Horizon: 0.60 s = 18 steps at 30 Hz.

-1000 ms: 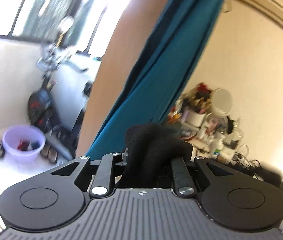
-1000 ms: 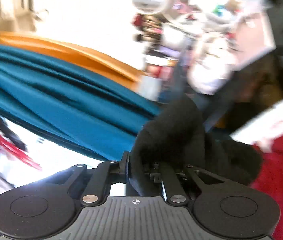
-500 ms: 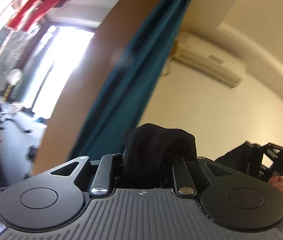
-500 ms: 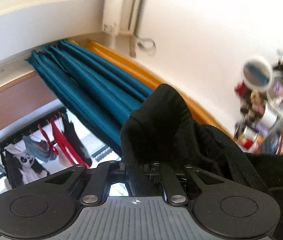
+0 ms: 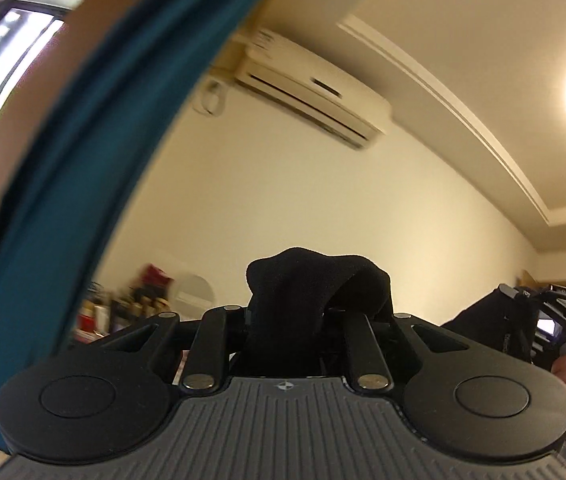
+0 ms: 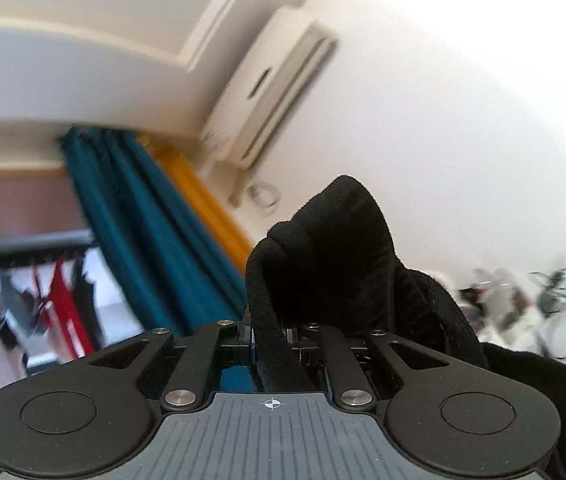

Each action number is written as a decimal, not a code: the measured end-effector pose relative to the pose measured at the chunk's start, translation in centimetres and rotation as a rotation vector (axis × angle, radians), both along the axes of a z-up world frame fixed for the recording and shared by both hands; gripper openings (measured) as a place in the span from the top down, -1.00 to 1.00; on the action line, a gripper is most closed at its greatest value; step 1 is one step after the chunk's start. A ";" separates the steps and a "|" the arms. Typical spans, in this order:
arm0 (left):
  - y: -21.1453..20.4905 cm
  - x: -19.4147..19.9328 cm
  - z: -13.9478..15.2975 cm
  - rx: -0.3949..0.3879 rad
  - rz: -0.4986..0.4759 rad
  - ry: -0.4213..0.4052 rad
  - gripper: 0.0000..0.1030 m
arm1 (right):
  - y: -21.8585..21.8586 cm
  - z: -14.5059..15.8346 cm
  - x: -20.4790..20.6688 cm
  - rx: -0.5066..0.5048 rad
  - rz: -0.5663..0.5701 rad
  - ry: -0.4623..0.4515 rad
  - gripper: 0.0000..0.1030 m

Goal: Fold clothes
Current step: 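Carry the held hoodie up and over to the patterned desk cloth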

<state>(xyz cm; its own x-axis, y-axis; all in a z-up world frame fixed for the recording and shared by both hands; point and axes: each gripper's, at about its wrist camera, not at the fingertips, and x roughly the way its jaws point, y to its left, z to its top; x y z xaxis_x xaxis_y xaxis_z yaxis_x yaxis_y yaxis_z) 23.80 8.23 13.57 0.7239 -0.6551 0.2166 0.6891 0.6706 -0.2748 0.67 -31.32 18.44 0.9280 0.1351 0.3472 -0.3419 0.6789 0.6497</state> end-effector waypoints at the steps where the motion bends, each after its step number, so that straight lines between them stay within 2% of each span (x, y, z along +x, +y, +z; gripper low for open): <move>1: -2.0 -0.3 -0.1 0.013 -0.012 -0.007 0.64 | -1.4 -0.8 -0.9 0.015 -0.016 0.010 0.83; 3: -5.8 -1.2 -0.3 0.018 -0.029 -0.009 0.64 | -4.3 -2.2 -2.9 0.025 -0.048 0.032 0.83; 8: -16.2 -3.6 -1.2 -0.030 -0.053 0.028 0.65 | -13.5 -6.4 -8.5 0.044 -0.076 0.070 0.83; 11: -23.3 -5.2 -1.2 0.004 -0.064 0.044 0.64 | -20.0 -7.7 -12.2 0.044 -0.074 0.087 0.83; 15: -30.9 -7.0 -1.8 -0.037 -0.093 0.085 0.64 | -27.9 -7.4 -16.9 0.031 -0.109 0.081 0.83; 18: -35.7 -7.8 -1.9 -0.091 -0.147 0.139 0.65 | -32.8 -5.7 -20.4 -0.002 -0.160 0.078 0.83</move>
<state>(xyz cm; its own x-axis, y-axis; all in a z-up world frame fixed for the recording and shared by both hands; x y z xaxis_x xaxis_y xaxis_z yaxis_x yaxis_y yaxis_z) 16.00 -27.52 11.62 0.6490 -0.7380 0.1848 0.7290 0.5337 -0.4287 -19.71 -64.08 12.72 0.9617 -0.0161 0.2735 -0.1780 0.7223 0.6683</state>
